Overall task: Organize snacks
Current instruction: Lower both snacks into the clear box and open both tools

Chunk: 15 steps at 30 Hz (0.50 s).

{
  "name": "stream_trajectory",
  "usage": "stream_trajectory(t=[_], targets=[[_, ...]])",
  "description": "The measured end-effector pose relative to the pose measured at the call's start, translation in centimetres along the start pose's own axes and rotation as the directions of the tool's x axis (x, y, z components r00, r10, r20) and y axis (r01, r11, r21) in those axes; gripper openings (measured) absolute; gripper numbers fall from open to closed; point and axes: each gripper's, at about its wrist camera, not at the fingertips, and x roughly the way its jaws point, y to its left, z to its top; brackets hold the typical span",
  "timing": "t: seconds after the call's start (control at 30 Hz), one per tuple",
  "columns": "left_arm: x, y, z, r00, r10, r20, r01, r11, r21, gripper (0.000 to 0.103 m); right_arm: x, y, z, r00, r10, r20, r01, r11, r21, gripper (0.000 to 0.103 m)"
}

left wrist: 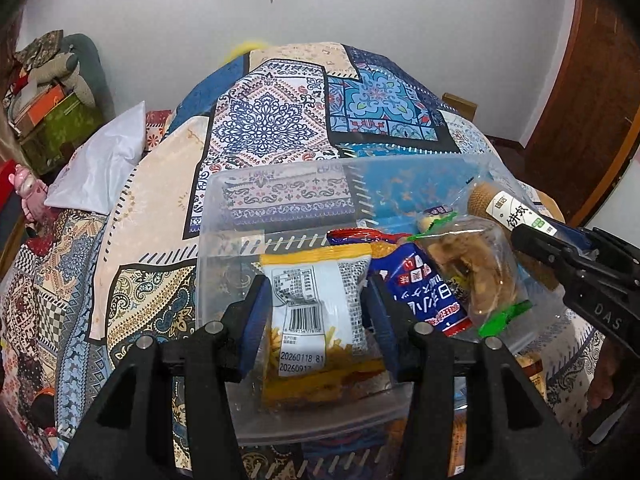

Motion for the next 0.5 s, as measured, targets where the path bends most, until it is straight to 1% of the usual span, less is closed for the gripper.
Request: stream_trajectory(t=[0.17, 0.27, 0.33, 0.4, 0.5], targets=[[-2.2, -0.8, -0.3, 0.999, 0.014, 0.036, -0.016, 0.999, 0.037, 0.064, -1.0, -0.4, -0.1, 1.000, 0.015, -0.015, -0.015, 1.000, 0.016, 0.034], [-4.1, -1.0, -0.5, 0.998, 0.014, 0.056, -0.016, 0.999, 0.041, 0.065, -2.5, -0.5, -0.3, 1.000, 0.027, -0.008, -0.026, 0.999, 0.024, 0.036], [-5.6, -0.9, -1.0, 0.998, 0.012, 0.067, -0.015, 0.999, 0.041, 0.068, -4.2, -0.5, -0.5, 0.999, 0.035, 0.004, -0.035, 0.999, 0.028, 0.038], [-7.1, -0.7, -1.6, 0.997, 0.016, 0.082, -0.019, 0.999, 0.038, 0.072, -5.5, -0.4, -0.8, 0.999, 0.044, 0.014, -0.045, 0.999, 0.029, 0.044], [-9.2, -0.5, -3.2, 0.996, 0.017, 0.086, -0.021, 0.999, 0.039, 0.073, -8.2, 0.2, -1.9, 0.998, 0.048, 0.036, -0.049, 0.999, 0.019, 0.050]])
